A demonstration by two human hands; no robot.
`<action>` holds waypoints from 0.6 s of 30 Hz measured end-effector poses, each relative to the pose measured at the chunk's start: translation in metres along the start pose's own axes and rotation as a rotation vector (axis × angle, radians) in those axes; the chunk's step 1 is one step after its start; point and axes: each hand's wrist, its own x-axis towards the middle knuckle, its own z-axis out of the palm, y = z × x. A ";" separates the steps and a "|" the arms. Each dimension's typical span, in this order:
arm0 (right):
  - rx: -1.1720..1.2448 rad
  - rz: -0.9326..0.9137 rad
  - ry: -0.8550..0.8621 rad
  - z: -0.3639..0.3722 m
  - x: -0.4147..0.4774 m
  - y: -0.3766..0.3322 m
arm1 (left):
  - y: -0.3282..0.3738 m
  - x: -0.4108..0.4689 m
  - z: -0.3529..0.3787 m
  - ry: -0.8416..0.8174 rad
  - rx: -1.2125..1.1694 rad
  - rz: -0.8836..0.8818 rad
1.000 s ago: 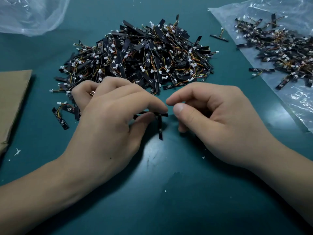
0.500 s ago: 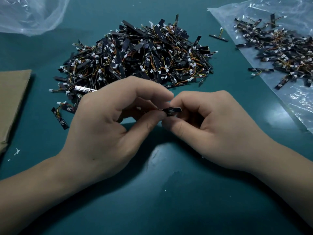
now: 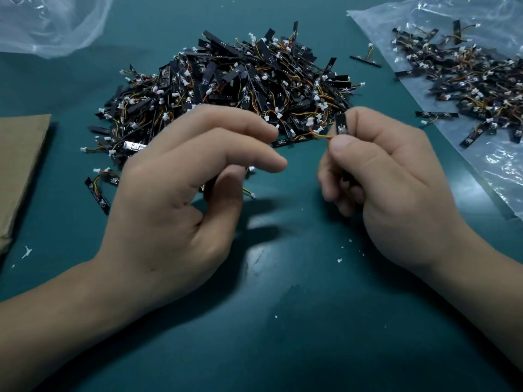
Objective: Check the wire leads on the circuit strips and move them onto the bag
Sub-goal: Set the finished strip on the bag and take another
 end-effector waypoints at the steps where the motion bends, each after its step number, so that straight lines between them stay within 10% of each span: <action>1: 0.016 0.019 0.001 0.000 0.001 0.000 | 0.000 0.000 0.000 -0.022 0.064 -0.024; 5: -0.123 -0.004 -0.061 0.002 0.000 0.000 | 0.001 0.002 0.001 -0.107 0.345 -0.131; 9: -0.198 -0.036 -0.089 0.004 -0.002 -0.001 | 0.016 -0.005 0.000 -0.259 0.176 0.042; 18: -0.142 -0.047 -0.043 0.005 0.000 0.001 | 0.008 -0.004 0.016 -0.362 0.152 -0.232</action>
